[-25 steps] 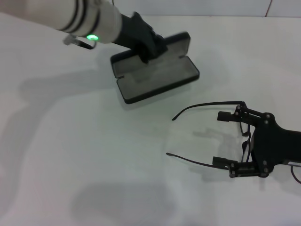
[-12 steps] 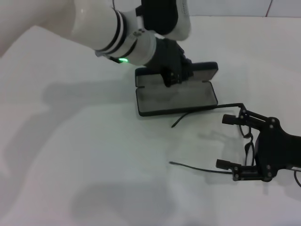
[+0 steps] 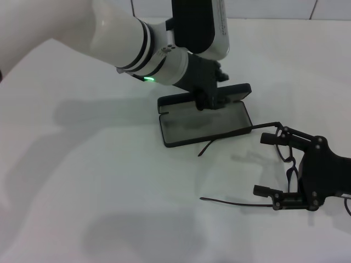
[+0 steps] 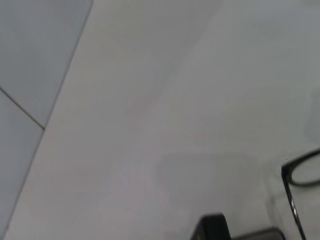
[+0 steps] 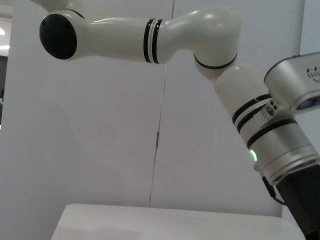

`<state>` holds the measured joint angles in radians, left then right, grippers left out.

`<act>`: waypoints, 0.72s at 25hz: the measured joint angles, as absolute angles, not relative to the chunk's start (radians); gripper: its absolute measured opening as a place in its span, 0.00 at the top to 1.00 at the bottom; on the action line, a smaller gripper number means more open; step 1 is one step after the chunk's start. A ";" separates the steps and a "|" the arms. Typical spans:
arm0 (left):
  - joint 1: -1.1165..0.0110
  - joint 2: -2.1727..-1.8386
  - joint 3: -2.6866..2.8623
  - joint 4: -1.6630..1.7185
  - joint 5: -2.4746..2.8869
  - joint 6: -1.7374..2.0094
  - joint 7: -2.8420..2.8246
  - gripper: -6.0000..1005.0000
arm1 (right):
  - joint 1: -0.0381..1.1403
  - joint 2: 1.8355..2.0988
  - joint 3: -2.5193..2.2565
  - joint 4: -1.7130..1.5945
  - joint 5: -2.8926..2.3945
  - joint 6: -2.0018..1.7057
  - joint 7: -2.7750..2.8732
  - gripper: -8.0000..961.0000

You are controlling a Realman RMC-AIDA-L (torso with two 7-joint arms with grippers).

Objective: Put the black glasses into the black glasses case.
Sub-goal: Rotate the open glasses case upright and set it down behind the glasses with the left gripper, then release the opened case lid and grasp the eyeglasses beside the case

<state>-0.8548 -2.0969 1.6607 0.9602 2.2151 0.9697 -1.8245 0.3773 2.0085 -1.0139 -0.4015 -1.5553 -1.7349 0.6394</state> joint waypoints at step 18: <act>-0.495 -2.091 1.594 0.752 1.056 1.094 -1.195 0.43 | 0.456 1.956 -0.923 -1.164 -1.983 -1.793 0.994 0.09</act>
